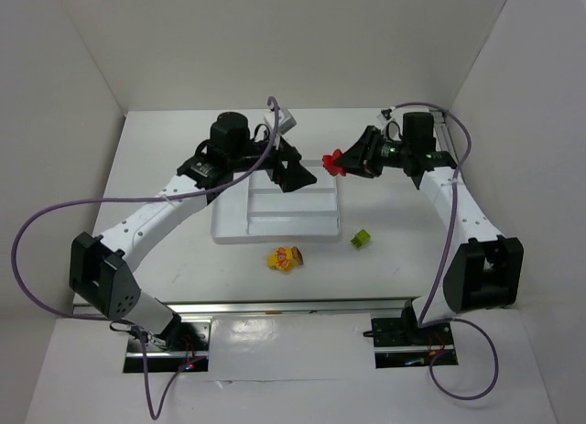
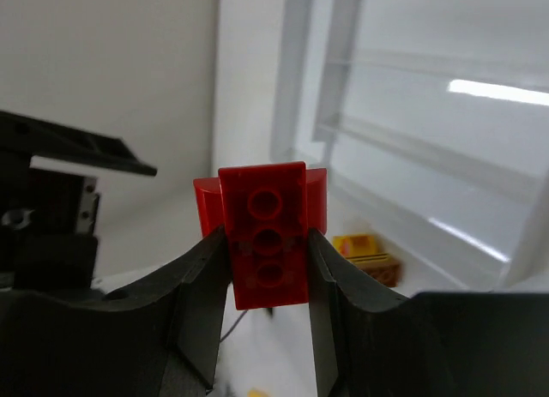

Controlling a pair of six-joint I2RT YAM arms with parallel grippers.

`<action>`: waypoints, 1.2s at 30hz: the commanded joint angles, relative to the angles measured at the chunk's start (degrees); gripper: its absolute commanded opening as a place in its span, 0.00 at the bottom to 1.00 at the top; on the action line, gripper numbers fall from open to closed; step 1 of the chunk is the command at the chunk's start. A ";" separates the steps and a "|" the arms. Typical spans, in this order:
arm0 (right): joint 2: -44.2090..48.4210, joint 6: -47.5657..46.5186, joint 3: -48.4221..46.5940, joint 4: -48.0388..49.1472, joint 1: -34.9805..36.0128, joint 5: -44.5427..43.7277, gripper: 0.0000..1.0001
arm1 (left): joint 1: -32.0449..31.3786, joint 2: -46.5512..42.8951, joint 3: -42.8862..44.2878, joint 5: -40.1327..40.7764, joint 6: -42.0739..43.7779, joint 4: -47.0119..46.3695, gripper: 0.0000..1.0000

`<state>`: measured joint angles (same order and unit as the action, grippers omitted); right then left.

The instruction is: Sort the legos into containers by color

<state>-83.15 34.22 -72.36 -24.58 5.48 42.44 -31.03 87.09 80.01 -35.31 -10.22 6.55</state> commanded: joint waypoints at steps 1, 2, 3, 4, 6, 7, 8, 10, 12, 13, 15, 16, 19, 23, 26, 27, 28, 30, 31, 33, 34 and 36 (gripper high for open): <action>2.46 12.87 2.92 12.69 -0.03 16.60 0.11 | 0.26 -4.02 -4.49 -0.38 5.91 -15.12 1.00; 2.99 14.89 3.62 16.54 -0.03 17.50 0.11 | -0.26 -5.51 -6.86 0.15 6.61 -17.33 1.00; 3.00 18.13 4.41 18.06 -0.03 18.64 0.11 | -0.26 -6.05 -7.84 0.15 8.09 -18.92 1.00; 3.52 19.47 4.42 19.47 -0.03 19.52 0.11 | -0.26 -6.05 -8.72 0.15 9.24 -20.59 1.00; 4.05 22.37 4.42 22.19 -0.03 20.84 0.11 | -0.79 -7.54 -10.30 0.15 13.88 -21.49 1.00; 4.58 23.08 4.42 22.20 -0.03 20.85 0.12 | -0.79 -8.07 -11.09 0.15 15.30 -22.01 1.00; 4.58 23.87 4.42 23.16 -0.03 21.54 0.12 | -0.79 -8.77 -11.88 0.15 15.92 -23.32 1.00; 5.37 27.99 5.81 26.76 -0.03 21.55 0.12 | -0.79 -9.92 -13.91 -0.63 15.93 -25.34 1.00; 6.60 33.07 7.31 32.71 0.59 22.08 0.12 | -0.79 -10.54 -13.91 -1.25 14.54 -26.57 1.00; 6.60 34.24 8.01 34.32 0.59 22.95 0.12 | -0.79 -10.54 -13.91 -1.77 14.52 -26.59 1.00; 7.12 34.25 8.64 34.43 1.20 22.96 0.12 | -0.79 -10.54 -13.91 -2.56 13.91 -28.08 0.95; 7.13 34.95 9.16 34.42 1.20 22.96 0.12 | -1.40 -10.01 -13.91 -3.09 13.91 -28.78 0.94; 7.13 37.50 10.56 38.02 2.79 23.48 0.12 | -1.93 -10.01 -13.91 -4.32 13.29 -29.31 0.93; 7.13 38.12 10.57 39.60 4.80 23.48 0.13 | -2.98 -8.96 -12.86 -3.81 13.29 -29.93 0.94; 6.52 40.40 10.57 43.29 5.42 23.48 0.13 | -2.99 -8.34 -11.72 -2.06 13.82 -29.40 0.94; 6.51 40.40 9.79 43.30 5.42 23.48 0.13 | -2.99 -7.64 -11.72 -2.04 13.82 -28.88 0.94; 6.51 40.40 9.78 43.30 5.42 23.48 0.14 | -2.99 -6.77 -10.41 -1.52 13.82 -28.87 0.94; 5.81 40.40 8.55 43.30 5.95 24.00 0.14 | -3.51 -6.23 -9.26 -1.52 14.43 -27.38 0.91; 5.29 40.40 8.55 43.91 5.95 24.01 0.14 | -3.52 -5.62 -9.26 -1.52 14.44 -27.38 0.91; 5.28 40.40 8.55 43.91 5.95 24.01 0.14 | -3.52 -5.61 -9.86 -0.38 13.39 -29.03 0.89; 5.28 40.40 8.55 43.91 5.95 24.01 0.14 | -3.52 -6.14 -11.00 0.41 13.38 -30.09 0.87; 5.28 40.40 9.08 43.91 5.95 24.01 0.14 | -3.52 -6.14 -11.01 1.11 12.68 -31.86 0.82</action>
<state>-78.02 73.95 -61.54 15.31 10.87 64.97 -34.24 81.34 68.47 -35.00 1.54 -19.66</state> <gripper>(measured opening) 0.446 0.830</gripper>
